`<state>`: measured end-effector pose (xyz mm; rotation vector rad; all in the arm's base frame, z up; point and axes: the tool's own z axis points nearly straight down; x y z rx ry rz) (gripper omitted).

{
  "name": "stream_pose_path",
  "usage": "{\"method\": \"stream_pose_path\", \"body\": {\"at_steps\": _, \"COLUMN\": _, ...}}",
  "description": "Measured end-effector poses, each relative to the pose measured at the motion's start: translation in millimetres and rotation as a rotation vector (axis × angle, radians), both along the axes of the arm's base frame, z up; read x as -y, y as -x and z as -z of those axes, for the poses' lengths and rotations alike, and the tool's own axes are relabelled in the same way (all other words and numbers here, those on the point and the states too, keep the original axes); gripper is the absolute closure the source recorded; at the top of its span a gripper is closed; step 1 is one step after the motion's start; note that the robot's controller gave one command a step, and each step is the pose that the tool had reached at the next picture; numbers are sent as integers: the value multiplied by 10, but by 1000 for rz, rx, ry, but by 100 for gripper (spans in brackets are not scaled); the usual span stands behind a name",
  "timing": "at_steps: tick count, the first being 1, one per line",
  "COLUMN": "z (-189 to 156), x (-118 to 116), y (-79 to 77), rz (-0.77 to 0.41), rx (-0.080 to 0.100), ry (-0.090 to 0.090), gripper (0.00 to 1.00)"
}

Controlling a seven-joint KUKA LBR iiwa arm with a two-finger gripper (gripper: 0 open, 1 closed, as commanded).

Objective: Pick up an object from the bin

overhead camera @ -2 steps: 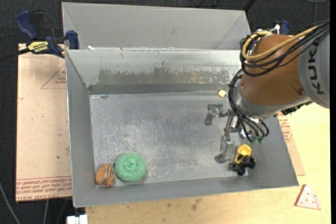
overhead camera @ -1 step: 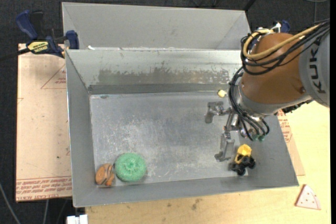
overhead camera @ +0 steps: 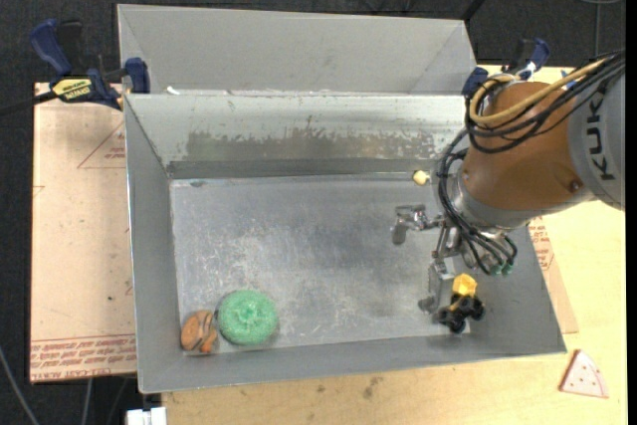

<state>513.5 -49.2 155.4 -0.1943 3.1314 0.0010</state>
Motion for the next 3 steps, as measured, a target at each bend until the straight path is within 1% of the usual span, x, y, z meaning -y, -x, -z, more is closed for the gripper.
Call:
{"method": "stream_pose_path", "body": {"at_steps": 1, "z": 140, "x": 375, "y": -94, "rz": -432, "rx": 0, "ry": 1, "gripper": 0}}
{"method": "stream_pose_path", "body": {"at_steps": 2, "z": 175, "x": 625, "y": 127, "rz": -458, "rx": -3, "ry": 0, "gripper": 0}}
{"method": "stream_pose_path", "body": {"at_steps": 3, "z": 424, "x": 729, "y": 82, "rz": -376, "rx": -3, "ry": 2, "gripper": 0}}
